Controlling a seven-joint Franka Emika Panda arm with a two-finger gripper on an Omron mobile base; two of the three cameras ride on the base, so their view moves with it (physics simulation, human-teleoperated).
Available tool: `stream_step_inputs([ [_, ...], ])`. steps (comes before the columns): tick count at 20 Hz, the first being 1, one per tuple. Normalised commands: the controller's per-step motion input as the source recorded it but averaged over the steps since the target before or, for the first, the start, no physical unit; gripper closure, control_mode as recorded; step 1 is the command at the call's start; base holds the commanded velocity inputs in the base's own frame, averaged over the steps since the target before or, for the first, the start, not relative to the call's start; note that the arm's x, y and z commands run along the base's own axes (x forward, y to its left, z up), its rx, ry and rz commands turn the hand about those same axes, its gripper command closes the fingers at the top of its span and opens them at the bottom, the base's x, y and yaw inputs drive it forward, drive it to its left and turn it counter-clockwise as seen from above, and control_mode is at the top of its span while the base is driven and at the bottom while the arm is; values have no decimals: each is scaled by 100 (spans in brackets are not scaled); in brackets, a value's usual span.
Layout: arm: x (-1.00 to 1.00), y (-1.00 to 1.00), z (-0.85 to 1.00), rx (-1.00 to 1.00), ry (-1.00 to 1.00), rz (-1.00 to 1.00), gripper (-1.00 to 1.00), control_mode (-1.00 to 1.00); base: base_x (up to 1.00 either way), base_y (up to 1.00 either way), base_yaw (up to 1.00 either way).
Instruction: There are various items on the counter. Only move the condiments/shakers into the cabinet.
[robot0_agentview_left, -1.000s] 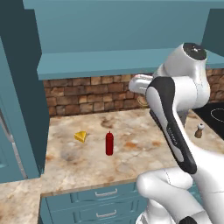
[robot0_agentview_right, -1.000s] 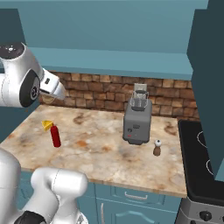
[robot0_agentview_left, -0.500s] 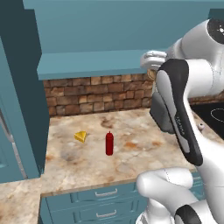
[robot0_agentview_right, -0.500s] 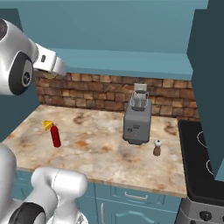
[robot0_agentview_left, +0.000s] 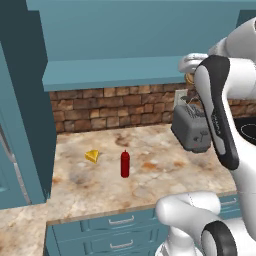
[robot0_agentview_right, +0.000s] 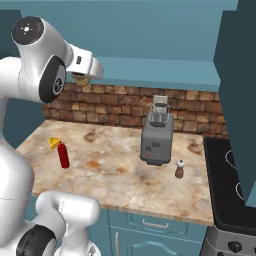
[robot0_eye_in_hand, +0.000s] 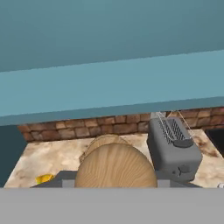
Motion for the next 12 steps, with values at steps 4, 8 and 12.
stream_step_inputs([
  [4, 53, -23, 1, 0, -12, 0, 100, -100, 0, 0, 0],
  [8, 64, -12, 0, 0, -12, 0, 100, -100, 0, 0, 0],
  [12, 73, -2, 0, 0, -4, 0, 100, -100, 0, 0, 0],
])
